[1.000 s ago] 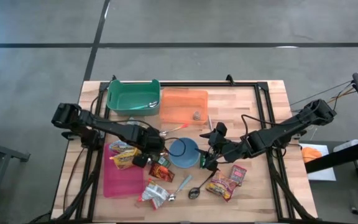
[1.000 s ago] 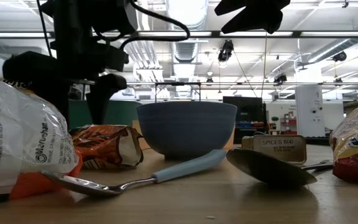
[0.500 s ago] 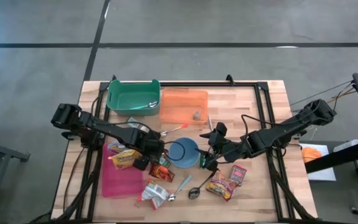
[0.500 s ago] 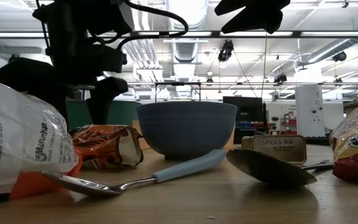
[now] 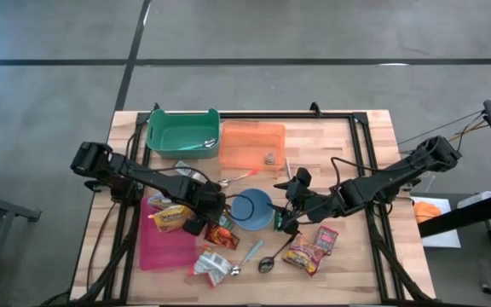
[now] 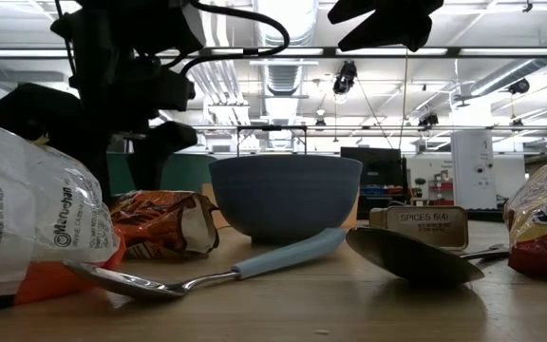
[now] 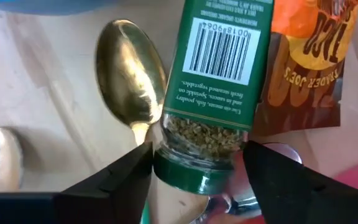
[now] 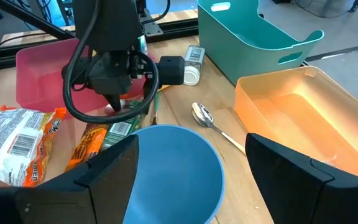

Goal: Pick & Place Food Item
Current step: Put the green spice bottle into the orange bin

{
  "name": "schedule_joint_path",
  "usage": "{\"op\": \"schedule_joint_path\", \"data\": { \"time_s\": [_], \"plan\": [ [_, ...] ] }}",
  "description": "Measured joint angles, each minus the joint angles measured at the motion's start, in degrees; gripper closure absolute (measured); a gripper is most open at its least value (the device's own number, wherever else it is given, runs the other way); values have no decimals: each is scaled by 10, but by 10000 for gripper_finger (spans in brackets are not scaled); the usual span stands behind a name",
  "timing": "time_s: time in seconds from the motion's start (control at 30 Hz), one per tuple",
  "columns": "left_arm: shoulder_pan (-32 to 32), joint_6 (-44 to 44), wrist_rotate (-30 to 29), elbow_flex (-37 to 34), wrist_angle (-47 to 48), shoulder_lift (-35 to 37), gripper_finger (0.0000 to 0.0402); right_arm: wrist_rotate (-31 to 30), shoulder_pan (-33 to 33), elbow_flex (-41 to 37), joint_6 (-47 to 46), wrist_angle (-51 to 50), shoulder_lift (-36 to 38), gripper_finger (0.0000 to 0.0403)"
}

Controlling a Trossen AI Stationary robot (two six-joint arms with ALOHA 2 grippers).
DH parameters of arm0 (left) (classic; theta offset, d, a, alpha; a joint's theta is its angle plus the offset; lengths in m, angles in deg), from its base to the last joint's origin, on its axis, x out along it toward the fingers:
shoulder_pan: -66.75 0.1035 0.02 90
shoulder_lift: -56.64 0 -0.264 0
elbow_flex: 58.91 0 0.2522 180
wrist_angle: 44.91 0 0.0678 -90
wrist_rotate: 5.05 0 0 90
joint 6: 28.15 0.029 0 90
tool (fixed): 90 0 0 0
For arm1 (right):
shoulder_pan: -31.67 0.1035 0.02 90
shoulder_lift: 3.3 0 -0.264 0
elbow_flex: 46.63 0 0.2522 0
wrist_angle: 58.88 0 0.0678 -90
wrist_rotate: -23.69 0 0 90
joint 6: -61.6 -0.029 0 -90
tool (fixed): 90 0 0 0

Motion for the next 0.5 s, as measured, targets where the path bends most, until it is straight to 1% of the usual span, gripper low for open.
{"op": "schedule_joint_path", "data": {
  "time_s": [0.17, 0.33, 0.5],
  "plan": [
    [0, 33, 1, -9, -4, 2, 194, 0, 0, 0, 0, 0, 0, 110],
    [0, 44, 0, -7, 0, 2, 238, 0, 0, 0, 12, 1, 0, 110],
    [0, 51, 0, 4, 12, 2, 239, 0, 0, 0, 14, 2, 0, 110]
  ]
}}
